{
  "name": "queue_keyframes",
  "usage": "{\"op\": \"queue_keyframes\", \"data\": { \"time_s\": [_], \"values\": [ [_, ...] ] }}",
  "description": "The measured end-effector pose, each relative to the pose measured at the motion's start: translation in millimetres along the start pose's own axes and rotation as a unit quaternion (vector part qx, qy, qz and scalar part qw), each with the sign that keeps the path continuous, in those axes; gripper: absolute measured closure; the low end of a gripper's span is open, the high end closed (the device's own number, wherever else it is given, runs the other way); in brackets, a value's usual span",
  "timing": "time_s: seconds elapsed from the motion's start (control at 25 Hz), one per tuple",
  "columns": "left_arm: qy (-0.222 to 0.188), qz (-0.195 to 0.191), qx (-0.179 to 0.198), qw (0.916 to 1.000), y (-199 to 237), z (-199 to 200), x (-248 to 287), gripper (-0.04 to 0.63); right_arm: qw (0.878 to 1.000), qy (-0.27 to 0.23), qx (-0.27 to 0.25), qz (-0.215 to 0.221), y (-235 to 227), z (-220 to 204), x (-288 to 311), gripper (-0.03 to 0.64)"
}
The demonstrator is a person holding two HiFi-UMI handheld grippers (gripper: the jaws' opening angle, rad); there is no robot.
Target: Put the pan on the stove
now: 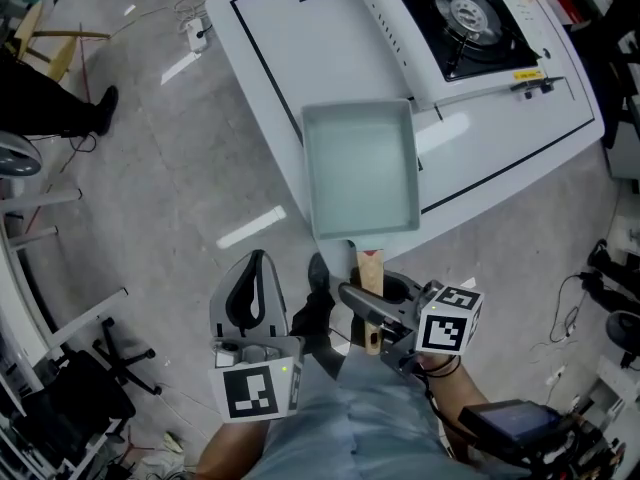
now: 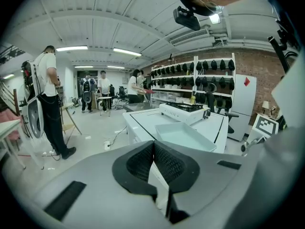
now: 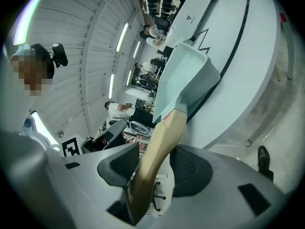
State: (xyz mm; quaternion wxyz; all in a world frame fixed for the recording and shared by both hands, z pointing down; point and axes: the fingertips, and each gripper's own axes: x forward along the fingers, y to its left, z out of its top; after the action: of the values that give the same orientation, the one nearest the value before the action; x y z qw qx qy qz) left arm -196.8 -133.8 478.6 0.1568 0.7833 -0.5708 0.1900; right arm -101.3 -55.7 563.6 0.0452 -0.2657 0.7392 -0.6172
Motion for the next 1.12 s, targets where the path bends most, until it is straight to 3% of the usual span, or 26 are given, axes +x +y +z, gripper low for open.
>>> {"op": "queue_keyframes", "data": {
  "time_s": [0.56,0.96,1.12],
  "values": [
    [-0.037,0.003,0.007,0.9993,10.2,33.5,-24.4,0.577,0.997,-0.014,0.073,0.011,10.8,1.5,4.3,0.488],
    [-0.082,-0.002,0.015,0.9965,16.0,70.0,-59.7,0.577,0.999,-0.031,0.021,0.008,68.2,17.5,5.7,0.499],
    [-0.119,-0.027,0.011,0.9925,15.9,95.2,-79.0,0.577,0.998,-0.052,0.013,0.029,109.6,29.7,4.4,0.5]
  ]
}}
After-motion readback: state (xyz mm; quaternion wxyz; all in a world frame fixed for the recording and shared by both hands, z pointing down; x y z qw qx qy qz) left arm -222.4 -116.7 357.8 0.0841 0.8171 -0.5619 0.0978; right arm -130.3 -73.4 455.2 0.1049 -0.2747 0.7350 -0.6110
